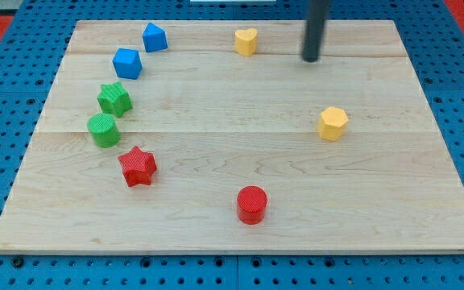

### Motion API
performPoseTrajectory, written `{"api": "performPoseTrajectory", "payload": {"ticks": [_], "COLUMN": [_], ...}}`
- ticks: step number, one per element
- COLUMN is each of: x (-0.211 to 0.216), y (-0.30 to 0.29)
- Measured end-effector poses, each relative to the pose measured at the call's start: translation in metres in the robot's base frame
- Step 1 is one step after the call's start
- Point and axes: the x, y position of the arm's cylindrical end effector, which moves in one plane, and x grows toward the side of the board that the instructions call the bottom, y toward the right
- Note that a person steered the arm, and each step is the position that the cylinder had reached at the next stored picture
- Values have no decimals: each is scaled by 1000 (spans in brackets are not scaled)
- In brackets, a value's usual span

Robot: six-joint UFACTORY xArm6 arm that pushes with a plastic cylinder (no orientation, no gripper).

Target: Push the yellow hexagon upwards

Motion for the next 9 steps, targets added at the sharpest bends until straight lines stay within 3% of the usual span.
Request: {"api": "performPoseTrajectory", "payload": {"ticks": [1, 2, 4, 5, 7, 8, 9], "x": [48, 120, 183, 190, 97, 88, 131], "y": [56, 74, -8, -41, -43, -43, -42]}}
